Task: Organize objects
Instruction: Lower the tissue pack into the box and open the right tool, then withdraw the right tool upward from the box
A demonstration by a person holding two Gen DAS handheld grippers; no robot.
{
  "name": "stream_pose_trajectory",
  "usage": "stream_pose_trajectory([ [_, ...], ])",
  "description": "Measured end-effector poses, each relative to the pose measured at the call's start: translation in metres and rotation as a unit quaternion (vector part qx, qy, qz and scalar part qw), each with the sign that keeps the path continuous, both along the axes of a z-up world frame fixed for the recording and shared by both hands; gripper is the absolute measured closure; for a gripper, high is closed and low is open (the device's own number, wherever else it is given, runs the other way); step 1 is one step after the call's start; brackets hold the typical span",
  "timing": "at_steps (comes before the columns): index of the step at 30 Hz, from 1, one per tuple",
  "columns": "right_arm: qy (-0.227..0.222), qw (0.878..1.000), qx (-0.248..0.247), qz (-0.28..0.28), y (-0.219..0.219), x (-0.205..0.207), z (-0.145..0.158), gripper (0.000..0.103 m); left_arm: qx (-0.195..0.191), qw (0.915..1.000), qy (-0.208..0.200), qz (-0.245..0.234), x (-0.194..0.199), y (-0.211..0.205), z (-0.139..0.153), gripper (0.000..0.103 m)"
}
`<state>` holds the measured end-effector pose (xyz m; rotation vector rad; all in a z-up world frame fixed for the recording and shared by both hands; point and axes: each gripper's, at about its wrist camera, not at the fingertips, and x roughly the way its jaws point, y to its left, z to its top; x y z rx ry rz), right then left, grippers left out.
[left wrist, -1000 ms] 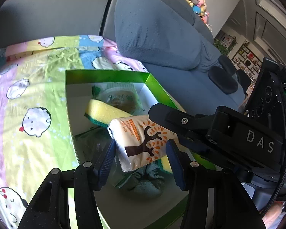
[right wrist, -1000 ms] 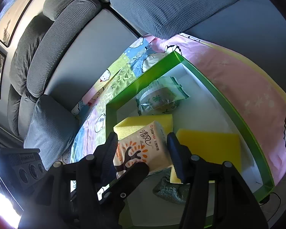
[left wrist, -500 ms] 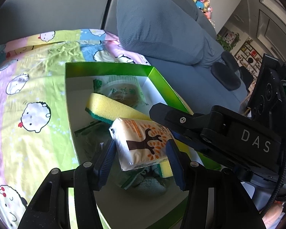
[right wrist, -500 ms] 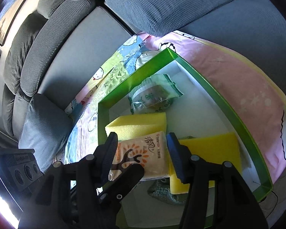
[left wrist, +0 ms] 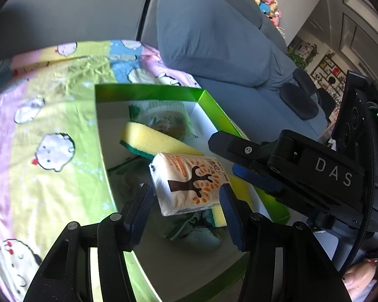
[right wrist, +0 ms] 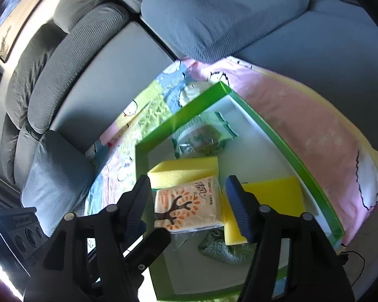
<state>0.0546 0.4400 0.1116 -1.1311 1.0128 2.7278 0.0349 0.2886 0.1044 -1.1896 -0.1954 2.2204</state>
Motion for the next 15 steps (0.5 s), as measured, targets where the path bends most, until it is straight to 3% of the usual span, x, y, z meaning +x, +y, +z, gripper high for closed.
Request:
stream_pose_trajectory([
  [4,0.027,0.999,0.011,-0.013,-0.001,0.018,0.018,0.032,-0.003,0.9998,0.02,0.002,0.01,-0.006,0.015,0.048],
  [7,0.047,0.998,0.018,-0.023,-0.004,0.031,0.031,0.025,-0.007,0.9992,0.039,0.004,0.02,-0.013,0.027,0.032],
  [10,0.062,0.997,0.037,-0.028,-0.01,0.041,0.043,0.017,-0.006,0.9978,0.066,0.012,0.03,-0.021,0.042,0.027],
  [15,0.078,0.995,0.057,-0.031,-0.025,0.054,0.057,0.013,-0.005,0.9953,0.094,0.022,0.045,-0.036,0.062,0.021],
])
